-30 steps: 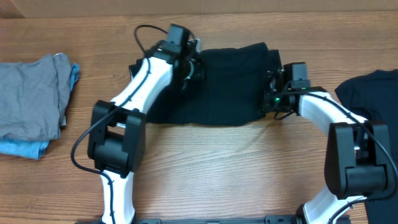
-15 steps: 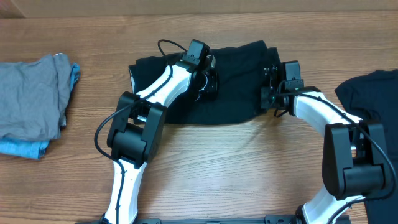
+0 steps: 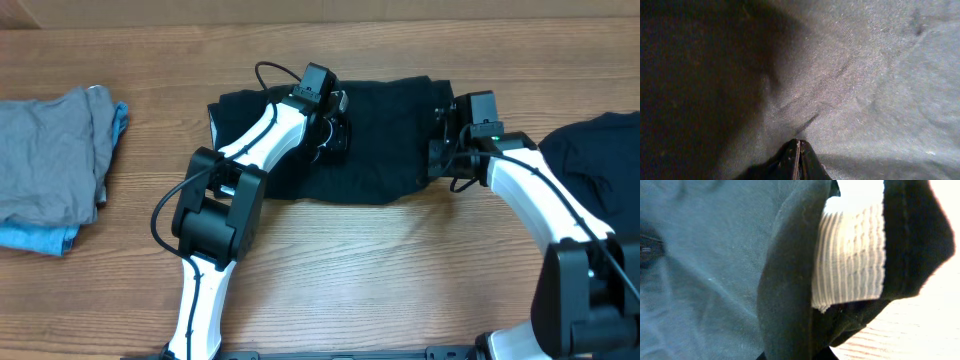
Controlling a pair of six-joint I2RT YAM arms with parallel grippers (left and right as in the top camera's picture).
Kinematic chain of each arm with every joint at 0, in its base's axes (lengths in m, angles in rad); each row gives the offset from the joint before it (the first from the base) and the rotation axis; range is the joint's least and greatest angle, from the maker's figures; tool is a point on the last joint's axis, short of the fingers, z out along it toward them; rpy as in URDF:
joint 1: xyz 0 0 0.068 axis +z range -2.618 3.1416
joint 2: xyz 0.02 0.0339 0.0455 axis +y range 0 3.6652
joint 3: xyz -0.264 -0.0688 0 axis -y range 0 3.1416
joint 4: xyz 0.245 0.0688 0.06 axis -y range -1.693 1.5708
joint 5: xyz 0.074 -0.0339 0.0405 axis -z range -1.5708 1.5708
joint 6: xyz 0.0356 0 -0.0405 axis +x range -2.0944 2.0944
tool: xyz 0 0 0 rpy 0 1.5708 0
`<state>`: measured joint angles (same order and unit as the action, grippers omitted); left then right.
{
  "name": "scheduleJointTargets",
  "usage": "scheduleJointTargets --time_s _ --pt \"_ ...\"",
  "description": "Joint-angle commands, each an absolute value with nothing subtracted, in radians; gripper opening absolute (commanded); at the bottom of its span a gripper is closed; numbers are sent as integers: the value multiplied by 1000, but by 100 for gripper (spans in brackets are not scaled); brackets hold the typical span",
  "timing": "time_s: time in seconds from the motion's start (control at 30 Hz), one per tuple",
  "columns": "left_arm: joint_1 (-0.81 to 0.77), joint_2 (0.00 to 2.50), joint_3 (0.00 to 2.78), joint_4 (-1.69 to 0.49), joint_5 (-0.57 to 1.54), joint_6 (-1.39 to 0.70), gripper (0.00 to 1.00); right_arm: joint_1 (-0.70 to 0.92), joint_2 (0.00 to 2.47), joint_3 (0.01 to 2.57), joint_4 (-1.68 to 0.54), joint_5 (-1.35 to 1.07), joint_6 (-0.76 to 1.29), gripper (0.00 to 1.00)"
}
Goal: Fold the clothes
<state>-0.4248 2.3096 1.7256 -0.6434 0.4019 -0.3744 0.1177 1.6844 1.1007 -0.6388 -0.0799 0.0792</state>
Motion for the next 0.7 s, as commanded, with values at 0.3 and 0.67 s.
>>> scheduleJointTargets --time_s 0.3,0.67 --pt "-363 2122 1837 -756 253 -336 5 446 1645 1232 -669 96 78 4" --pt "-104 2111 1837 -926 262 -274 6 599 1676 1284 -543 84 -61 4"
